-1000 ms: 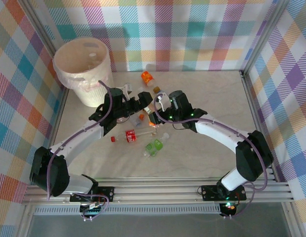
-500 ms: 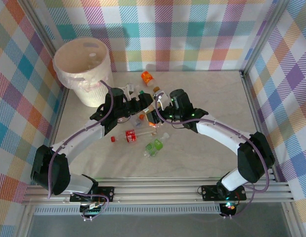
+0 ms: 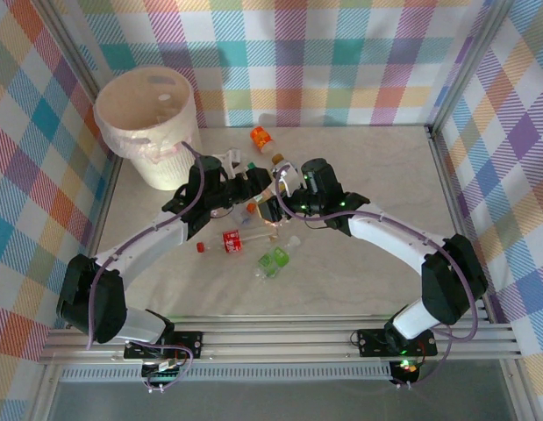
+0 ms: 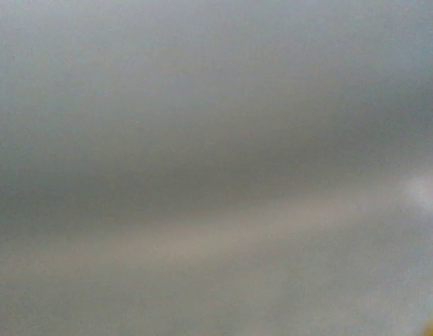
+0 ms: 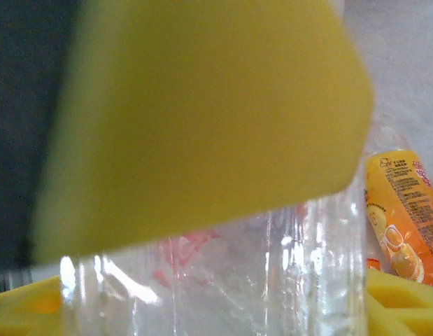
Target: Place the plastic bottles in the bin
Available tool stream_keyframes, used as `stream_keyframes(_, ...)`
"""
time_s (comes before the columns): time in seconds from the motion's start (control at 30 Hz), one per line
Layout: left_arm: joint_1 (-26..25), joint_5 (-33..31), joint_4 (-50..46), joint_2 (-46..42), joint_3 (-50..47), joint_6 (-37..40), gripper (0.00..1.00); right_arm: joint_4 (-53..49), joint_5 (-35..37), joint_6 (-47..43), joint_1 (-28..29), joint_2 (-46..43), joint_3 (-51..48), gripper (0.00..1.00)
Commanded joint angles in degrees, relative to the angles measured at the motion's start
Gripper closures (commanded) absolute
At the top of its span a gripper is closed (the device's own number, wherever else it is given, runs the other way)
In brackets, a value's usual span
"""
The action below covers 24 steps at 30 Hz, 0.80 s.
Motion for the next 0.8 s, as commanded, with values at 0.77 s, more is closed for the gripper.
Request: stream_keyframes(0.77,2.5,-31.4,-12.69,-7.14,7.8,5.52,0.39,7.19,32.42,-6.11,0.45,-13.87,-6.29,0.0)
